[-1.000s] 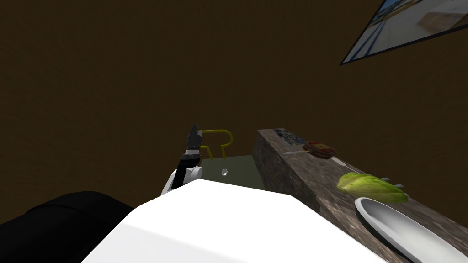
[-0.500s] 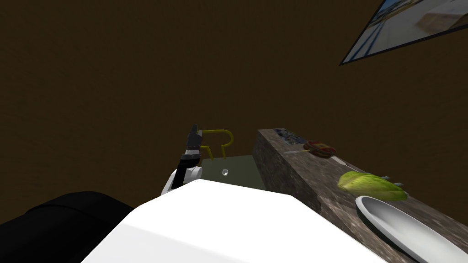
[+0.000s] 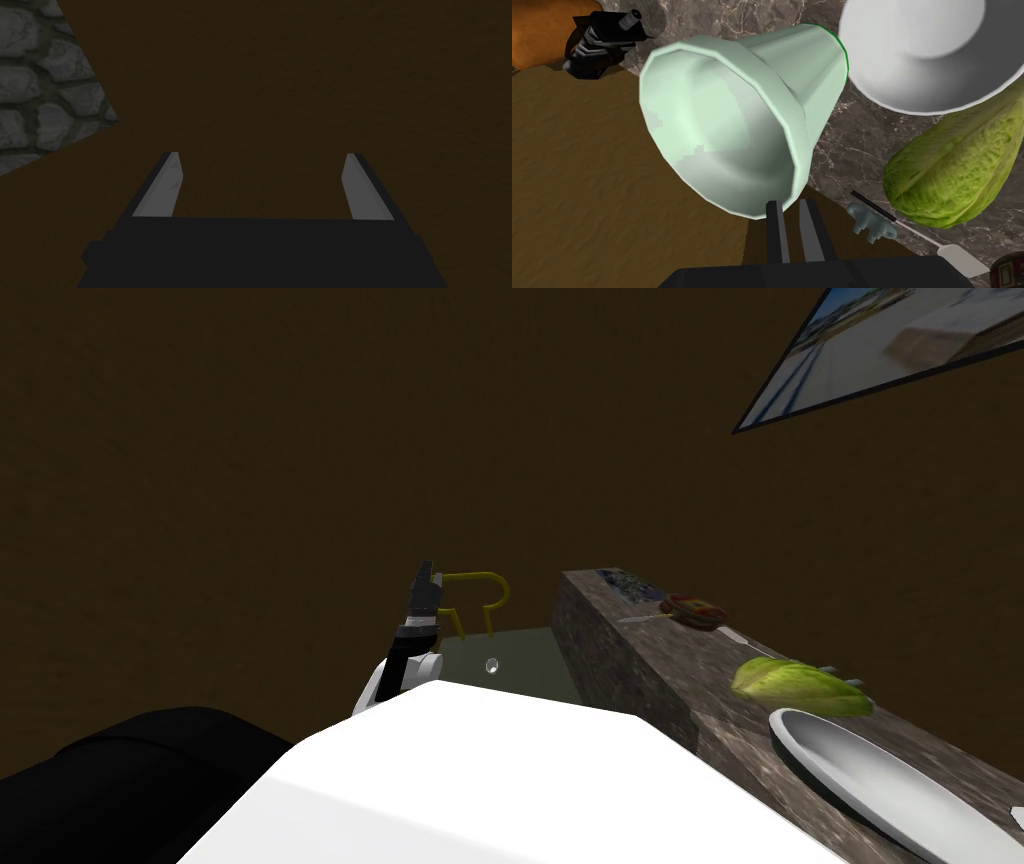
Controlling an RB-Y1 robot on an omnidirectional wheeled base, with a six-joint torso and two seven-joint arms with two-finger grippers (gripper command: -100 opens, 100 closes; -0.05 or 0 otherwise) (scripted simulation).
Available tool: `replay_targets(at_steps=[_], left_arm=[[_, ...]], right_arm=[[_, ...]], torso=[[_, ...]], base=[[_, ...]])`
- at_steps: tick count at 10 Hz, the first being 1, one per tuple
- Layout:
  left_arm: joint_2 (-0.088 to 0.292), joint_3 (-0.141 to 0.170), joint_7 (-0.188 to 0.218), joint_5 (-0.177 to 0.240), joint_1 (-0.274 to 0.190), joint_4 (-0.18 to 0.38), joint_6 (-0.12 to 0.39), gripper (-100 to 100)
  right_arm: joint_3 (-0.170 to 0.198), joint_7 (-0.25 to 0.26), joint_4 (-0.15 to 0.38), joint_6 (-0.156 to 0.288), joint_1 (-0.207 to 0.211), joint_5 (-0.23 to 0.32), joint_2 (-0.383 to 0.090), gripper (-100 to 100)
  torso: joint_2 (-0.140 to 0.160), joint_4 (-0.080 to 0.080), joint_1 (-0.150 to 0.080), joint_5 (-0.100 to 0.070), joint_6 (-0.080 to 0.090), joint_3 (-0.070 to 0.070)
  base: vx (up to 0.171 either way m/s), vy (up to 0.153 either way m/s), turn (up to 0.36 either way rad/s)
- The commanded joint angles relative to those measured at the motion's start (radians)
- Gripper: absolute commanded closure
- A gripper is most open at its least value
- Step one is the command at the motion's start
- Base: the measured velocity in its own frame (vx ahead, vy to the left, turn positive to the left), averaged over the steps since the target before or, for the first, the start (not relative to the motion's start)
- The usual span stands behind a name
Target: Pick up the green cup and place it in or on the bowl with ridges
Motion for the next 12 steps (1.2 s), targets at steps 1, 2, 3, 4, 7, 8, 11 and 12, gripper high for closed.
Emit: replay_targets(at_steps=[1, 2, 3, 4, 7, 8, 11, 12], left_arm=[[0.0, 0.0, 0.0, 0.0, 0.0, 0.0, 0.0, 0], [0.0, 0.0, 0.0, 0.0, 0.0, 0.0, 0.0, 0], [0.0, 0.0, 0.0, 0.0, 0.0, 0.0, 0.0, 0], [0.0, 0.0, 0.0, 0.0, 0.0, 0.0, 0.0, 0], [0.0, 0.0, 0.0, 0.0, 0.0, 0.0, 0.0, 0], [0.0, 0.0, 0.0, 0.0, 0.0, 0.0, 0.0, 0], [0.0, 0.0, 0.0, 0.0, 0.0, 0.0, 0.0, 0], [0.0, 0.0, 0.0, 0.0, 0.0, 0.0, 0.0, 0]], right_arm=[[-0.015, -0.002, 0.012, 0.03, -0.005, -0.027, -0.02, 100], [-0.019, -0.006, 0.021, 0.036, -0.008, -0.047, -0.018, 100], [-0.024, -0.009, 0.031, 0.043, -0.01, -0.072, -0.014, 100], [-0.026, -0.01, 0.036, 0.047, -0.012, -0.086, -0.011, 100], [-0.036, -0.014, 0.055, 0.061, -0.015, -0.145, -0.003, 100], [-0.038, -0.015, 0.059, 0.063, -0.016, -0.159, -0.001, 100], [-0.041, -0.015, 0.064, 0.069, -0.018, -0.177, 0.004, 100], [-0.042, -0.016, 0.064, 0.069, -0.018, -0.179, 0.004, -100]], torso=[[0.0, 0.0, 0.0, 0.0, 0.0, 0.0], [-0.002, 0.0, 0.001, 0.0, 0.001, -0.001], [-0.005, -0.001, 0.0, 0.0, 0.0, -0.003], [-0.007, -0.002, 0.0, 0.0, 0.0, -0.004], [-0.006, -0.002, 0.001, 0.001, -0.002, -0.004], [-0.007, -0.002, 0.002, 0.001, -0.001, -0.004], [-0.006, -0.001, 0.002, 0.002, -0.002, -0.004], [-0.004, -0.001, 0.002, 0.002, -0.002, -0.002]], base=[[0.076, 0.019, -0.159], [0.125, 0.009, -0.166], [0.141, 0.017, -0.133], [0.142, 0.047, -0.081], [0.1, 0.029, -0.08], [0.127, 0.042, -0.085], [0.071, 0.017, -0.043], [0.007, 0.002, 0.005]])
